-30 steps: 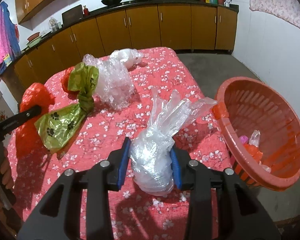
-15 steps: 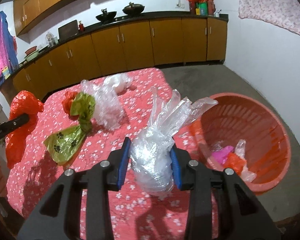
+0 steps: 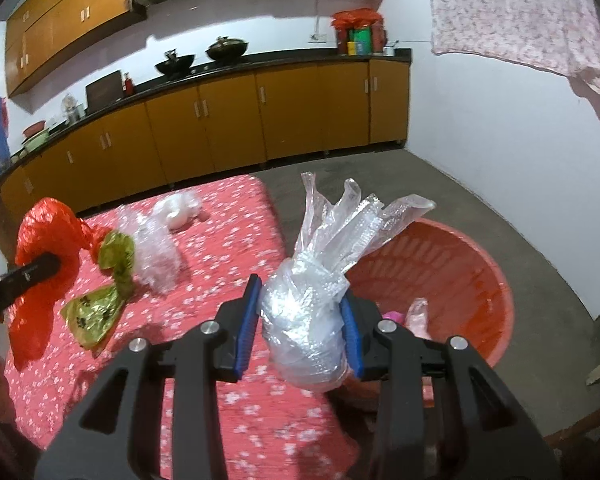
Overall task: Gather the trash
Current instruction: 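Carry orange and clear bags over the basket and open both tools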
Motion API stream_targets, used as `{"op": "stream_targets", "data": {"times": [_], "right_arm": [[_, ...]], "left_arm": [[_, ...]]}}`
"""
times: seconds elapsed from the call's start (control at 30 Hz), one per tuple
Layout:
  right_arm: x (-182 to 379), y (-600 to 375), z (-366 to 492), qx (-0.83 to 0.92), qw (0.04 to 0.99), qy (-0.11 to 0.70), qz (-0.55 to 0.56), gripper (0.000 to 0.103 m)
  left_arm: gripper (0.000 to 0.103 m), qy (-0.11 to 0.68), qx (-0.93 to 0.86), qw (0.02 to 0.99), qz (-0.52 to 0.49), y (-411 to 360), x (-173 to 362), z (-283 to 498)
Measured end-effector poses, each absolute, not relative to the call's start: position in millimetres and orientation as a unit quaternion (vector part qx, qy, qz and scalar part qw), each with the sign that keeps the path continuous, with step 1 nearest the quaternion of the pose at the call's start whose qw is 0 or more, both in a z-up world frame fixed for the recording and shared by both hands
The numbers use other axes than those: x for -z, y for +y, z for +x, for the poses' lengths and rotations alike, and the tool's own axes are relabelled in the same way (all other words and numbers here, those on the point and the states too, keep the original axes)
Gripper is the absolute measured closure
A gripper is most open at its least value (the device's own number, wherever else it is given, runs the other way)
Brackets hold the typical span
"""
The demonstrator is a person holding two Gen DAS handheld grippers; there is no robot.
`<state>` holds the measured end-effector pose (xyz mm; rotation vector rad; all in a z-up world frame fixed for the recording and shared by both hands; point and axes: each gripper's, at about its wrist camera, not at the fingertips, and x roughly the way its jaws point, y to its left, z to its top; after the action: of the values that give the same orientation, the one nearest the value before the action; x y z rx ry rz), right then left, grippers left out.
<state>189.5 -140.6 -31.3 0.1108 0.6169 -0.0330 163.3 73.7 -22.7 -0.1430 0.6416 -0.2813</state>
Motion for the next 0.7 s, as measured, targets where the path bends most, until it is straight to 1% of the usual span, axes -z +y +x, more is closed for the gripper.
{"op": "stream_targets", "data": {"times": [0.33, 0.7], "right_arm": [[27.4, -180.9, 186.8, 0.054, 0.953, 0.291, 0.072, 0.066], [39.1, -222.4, 198.3, 0.085, 0.949, 0.290, 0.088, 0.066]], "left_arm": [[0.058, 0.317, 0.189, 0.927, -0.062, 13.7, 23.2, 176.7], [0.058, 0.323, 0.250, 0.911, -0.057, -58.0, 27.9, 206.1]]}}
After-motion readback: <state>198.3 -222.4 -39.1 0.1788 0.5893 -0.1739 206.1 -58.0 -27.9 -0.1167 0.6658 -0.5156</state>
